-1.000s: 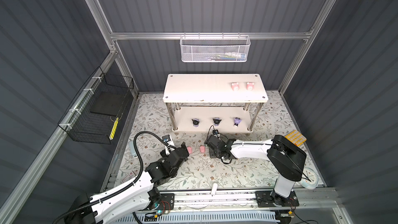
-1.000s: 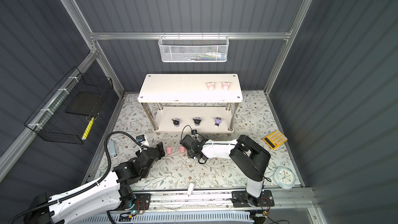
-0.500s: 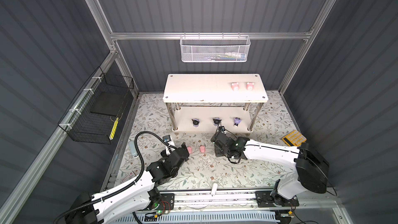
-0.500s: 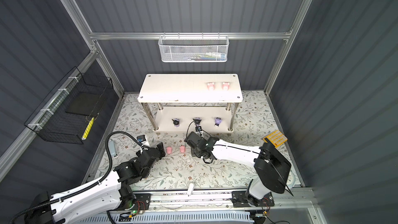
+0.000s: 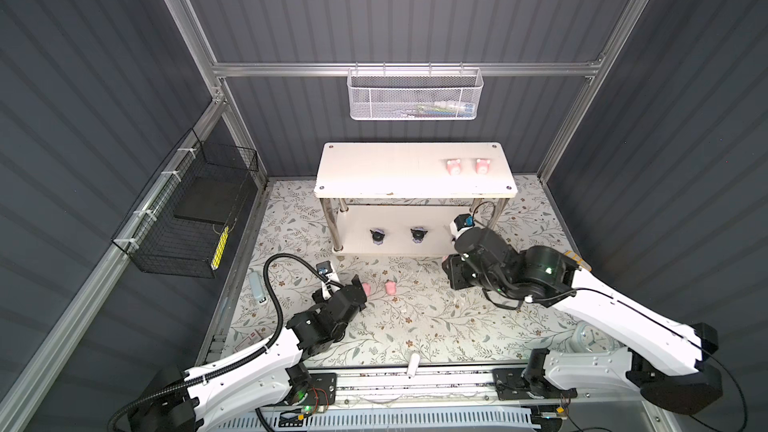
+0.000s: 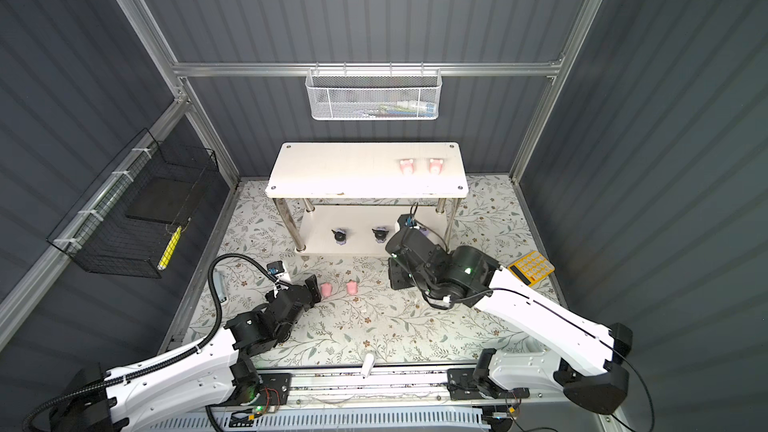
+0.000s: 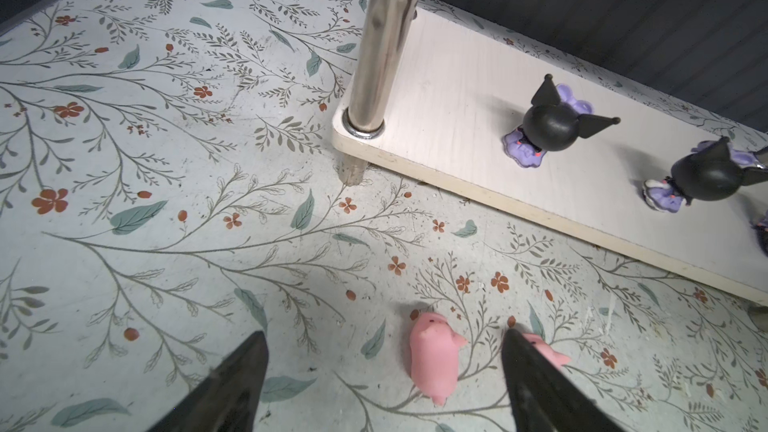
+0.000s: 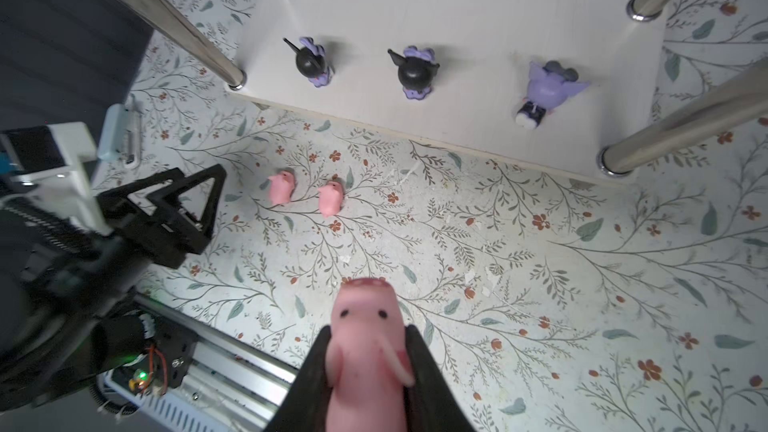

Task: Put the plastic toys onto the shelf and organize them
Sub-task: 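Lift the pink pig with the right gripper up toward the top shelf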

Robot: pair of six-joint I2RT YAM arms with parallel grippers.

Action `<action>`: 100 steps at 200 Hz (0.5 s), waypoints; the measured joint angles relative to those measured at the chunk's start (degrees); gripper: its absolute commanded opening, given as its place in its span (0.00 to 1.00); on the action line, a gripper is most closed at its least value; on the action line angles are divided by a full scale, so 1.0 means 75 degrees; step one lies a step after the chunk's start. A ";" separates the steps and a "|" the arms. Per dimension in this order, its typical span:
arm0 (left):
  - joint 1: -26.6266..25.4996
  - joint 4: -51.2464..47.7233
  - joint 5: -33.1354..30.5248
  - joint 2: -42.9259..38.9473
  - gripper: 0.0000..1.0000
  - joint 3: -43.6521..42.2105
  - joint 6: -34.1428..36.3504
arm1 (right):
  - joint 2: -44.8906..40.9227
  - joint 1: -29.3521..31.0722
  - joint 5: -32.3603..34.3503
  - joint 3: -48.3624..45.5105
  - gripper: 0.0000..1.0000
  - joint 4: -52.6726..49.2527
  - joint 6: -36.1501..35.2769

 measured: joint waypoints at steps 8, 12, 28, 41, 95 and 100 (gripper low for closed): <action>0.0000 0.0020 0.0000 0.0015 0.88 -0.0003 0.0000 | 0.0117 -0.0003 -0.0003 0.0527 0.28 -0.0262 -0.0090; 0.0000 0.0044 0.0003 0.0017 0.88 -0.0003 0.0000 | 0.0187 -0.0003 -0.0006 0.0769 0.28 -0.0364 -0.0134; 0.0000 0.0087 0.0009 0.0017 0.88 -0.0003 0.0000 | 0.0595 -0.0003 0.0003 0.1856 0.28 -0.0755 -0.0385; 0.0000 0.0105 0.0029 0.0012 0.88 -0.0003 0.0000 | 0.0997 -0.0003 0.0050 0.2699 0.28 -0.1005 -0.0618; 0.0000 0.0128 0.0055 -0.0178 0.88 -0.0122 0.0003 | 0.3107 -0.0402 0.0361 0.6219 0.28 -0.1719 -0.1760; 0.0000 0.0128 0.0055 -0.0181 0.88 -0.0122 0.0000 | 0.3255 -0.0484 0.0367 0.6414 0.28 -0.1725 -0.1839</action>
